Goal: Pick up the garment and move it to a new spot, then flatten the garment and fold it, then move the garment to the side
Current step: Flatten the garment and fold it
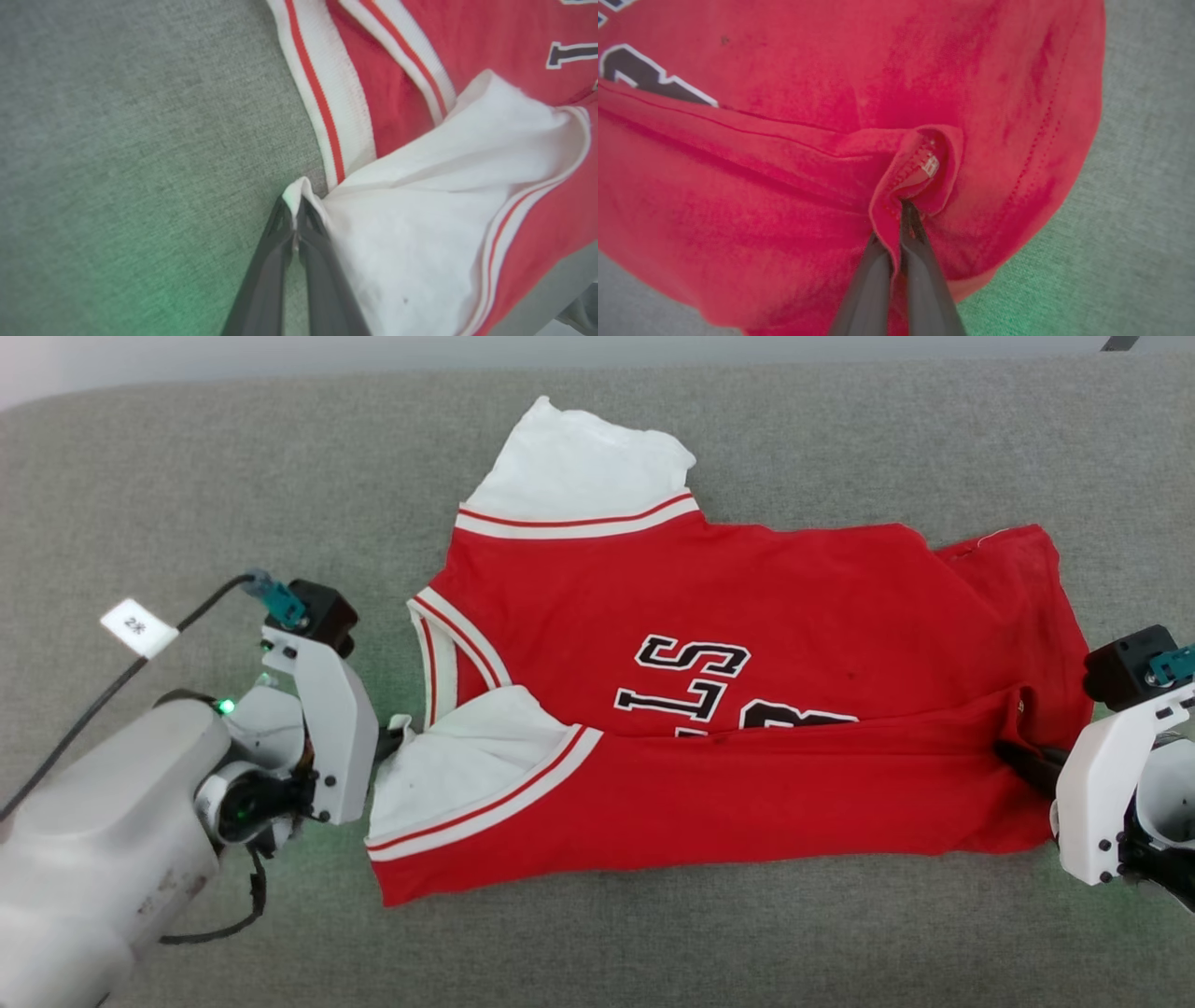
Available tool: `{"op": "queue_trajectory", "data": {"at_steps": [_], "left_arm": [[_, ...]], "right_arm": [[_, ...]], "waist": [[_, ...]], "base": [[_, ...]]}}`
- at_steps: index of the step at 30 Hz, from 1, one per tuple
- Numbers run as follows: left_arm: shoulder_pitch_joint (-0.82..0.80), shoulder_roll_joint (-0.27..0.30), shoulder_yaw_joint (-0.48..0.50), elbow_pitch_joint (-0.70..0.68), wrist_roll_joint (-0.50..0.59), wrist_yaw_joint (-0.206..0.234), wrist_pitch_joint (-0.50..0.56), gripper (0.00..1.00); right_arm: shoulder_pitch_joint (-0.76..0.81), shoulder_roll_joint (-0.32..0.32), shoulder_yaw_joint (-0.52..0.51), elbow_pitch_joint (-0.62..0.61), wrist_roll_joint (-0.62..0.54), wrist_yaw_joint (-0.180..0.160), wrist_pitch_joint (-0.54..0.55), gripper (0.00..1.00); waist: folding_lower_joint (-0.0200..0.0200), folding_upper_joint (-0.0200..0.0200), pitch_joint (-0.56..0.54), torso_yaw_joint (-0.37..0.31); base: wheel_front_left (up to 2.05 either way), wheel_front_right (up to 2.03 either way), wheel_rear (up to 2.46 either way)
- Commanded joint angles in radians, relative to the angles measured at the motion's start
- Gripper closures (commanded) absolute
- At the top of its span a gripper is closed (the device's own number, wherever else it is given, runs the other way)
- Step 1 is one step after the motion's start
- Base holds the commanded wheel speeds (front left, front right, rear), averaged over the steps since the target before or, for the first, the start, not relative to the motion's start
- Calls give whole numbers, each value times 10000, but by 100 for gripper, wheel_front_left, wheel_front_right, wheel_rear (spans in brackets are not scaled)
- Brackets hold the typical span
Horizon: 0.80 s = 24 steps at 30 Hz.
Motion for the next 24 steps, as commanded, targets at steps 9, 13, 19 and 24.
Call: {"op": "queue_trajectory", "data": {"at_steps": [9, 13, 19, 24], "left_arm": [[44, -401, 249, 1054, -337, 125, -270, 0], [-64, -299, 332, 772, -315, 197, -324, 0], [30, -85, 490, -30, -389, 564, -455, 0], [282, 268, 456, -1015, -438, 1122, -279, 0]], "right_arm": [[233, 215, 381, 751, 255, -19, 483, 92], [280, 240, 264, 788, 160, -18, 539, 0], [273, 244, 98, 729, 32, -18, 535, 0], [274, 379, -216, 538, -48, -16, 267, 0]], "waist": [[0, 0, -377, 123], [0, 0, -754, 260], [0, 0, -1359, 463], [0, 0, -1796, 482]], "base": [[0, 0, 0], [0, 0, 0], [0, 0, 0], [0, 0, 0]]}}
